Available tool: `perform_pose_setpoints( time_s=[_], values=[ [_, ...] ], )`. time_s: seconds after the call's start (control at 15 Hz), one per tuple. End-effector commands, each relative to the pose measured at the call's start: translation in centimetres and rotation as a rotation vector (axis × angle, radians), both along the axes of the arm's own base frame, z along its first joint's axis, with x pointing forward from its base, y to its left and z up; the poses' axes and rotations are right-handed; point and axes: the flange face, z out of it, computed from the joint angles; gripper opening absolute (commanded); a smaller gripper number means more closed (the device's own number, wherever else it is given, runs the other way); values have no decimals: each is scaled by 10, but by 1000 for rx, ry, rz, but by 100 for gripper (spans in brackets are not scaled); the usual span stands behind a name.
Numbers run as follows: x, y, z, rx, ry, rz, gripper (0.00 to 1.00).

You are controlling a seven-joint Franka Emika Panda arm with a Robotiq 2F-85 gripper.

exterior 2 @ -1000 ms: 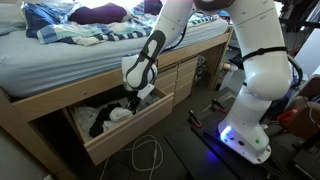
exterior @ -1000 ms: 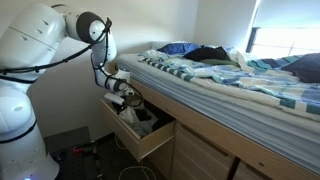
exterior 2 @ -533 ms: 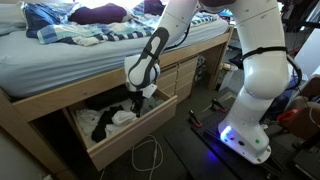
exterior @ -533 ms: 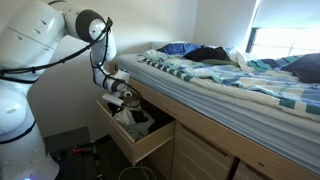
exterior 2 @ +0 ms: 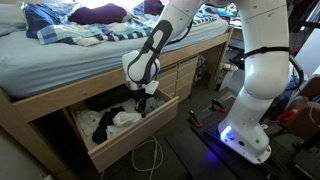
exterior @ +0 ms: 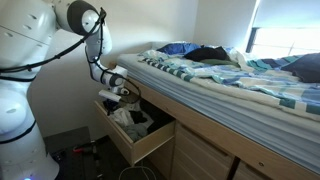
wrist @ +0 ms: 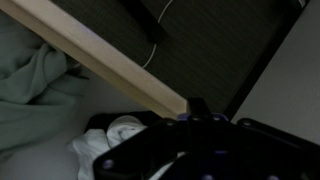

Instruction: Open the drawer on the left

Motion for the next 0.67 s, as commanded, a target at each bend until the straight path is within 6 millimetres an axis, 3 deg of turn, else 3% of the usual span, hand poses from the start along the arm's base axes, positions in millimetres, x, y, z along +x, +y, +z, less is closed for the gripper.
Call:
perform_pose_setpoints(
  time_s=[0.0,0.6],
  values=[
    [-7,-1,29,-12,-36,16,0],
    [-15,28,138,50,-253,81,0]
  ],
)
